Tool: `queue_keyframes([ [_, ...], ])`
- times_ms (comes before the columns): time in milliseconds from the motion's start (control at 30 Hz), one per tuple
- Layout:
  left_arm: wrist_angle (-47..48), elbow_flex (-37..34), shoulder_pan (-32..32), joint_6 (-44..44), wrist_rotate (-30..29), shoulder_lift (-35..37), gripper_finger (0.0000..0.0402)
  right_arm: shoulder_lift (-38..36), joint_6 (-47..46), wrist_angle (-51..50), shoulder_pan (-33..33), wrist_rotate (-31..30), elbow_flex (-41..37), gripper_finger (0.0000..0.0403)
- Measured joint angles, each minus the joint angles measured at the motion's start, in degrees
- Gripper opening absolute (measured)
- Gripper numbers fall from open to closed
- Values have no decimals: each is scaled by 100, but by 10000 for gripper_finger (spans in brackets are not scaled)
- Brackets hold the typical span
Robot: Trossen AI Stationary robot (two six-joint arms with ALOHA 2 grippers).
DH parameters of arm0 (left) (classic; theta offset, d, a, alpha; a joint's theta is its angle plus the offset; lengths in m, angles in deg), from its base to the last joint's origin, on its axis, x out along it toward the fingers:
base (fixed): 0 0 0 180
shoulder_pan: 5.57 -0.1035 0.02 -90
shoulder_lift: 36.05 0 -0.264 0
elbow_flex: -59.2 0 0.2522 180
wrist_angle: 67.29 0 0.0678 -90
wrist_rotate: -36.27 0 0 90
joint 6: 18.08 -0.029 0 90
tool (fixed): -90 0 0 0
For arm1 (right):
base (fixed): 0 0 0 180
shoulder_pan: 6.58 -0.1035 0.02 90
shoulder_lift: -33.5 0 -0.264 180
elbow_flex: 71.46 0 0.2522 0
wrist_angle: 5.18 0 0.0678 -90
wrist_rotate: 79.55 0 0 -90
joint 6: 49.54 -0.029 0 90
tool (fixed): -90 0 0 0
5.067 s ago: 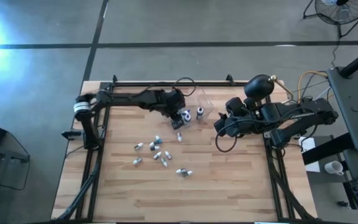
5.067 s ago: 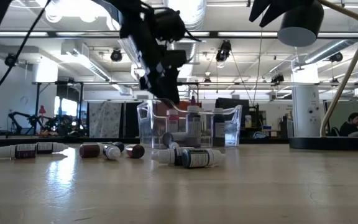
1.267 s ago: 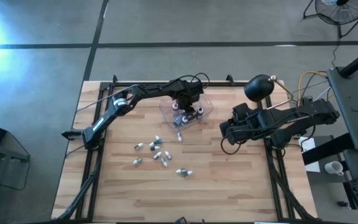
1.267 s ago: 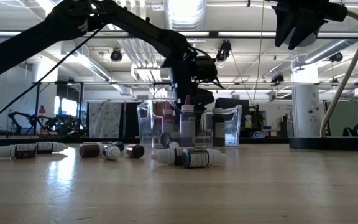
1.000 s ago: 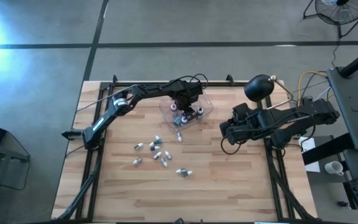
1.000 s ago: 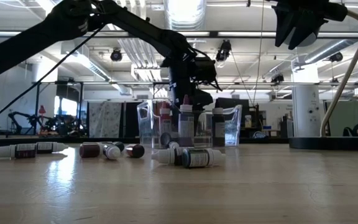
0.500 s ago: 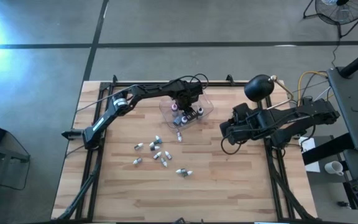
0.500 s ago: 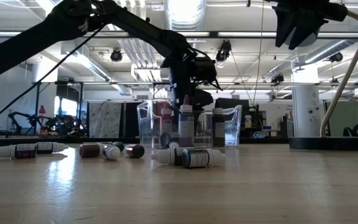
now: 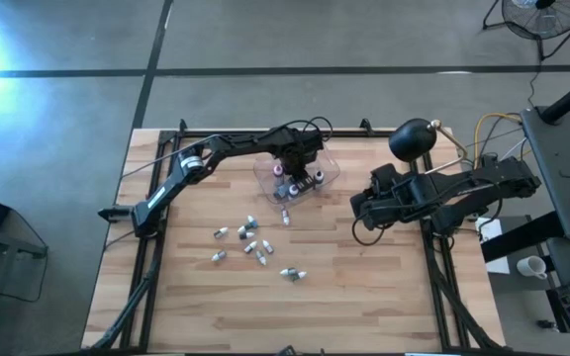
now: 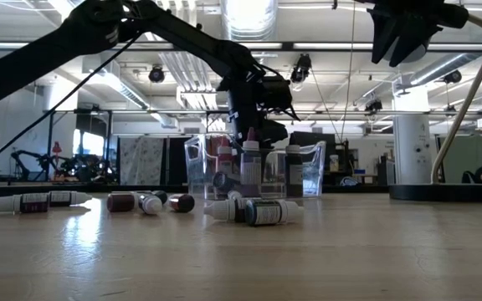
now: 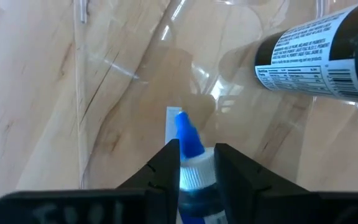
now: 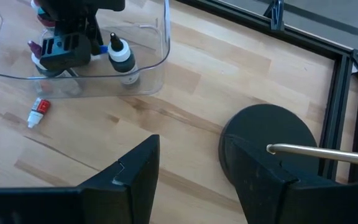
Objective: Pick & Place food coloring
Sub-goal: Put the large blue food coloring bottle into the transparent bin
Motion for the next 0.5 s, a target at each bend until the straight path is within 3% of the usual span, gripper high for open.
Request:
queue_keyframes([
  [267, 35, 45, -2, -2, -8, -7, 5, 0, -24, -122, 2, 0, -2, 176],
  [500, 58, 66, -2, -121, -16, -9, 1, 0, -24, -140, 2, 0, -2, 176],
])
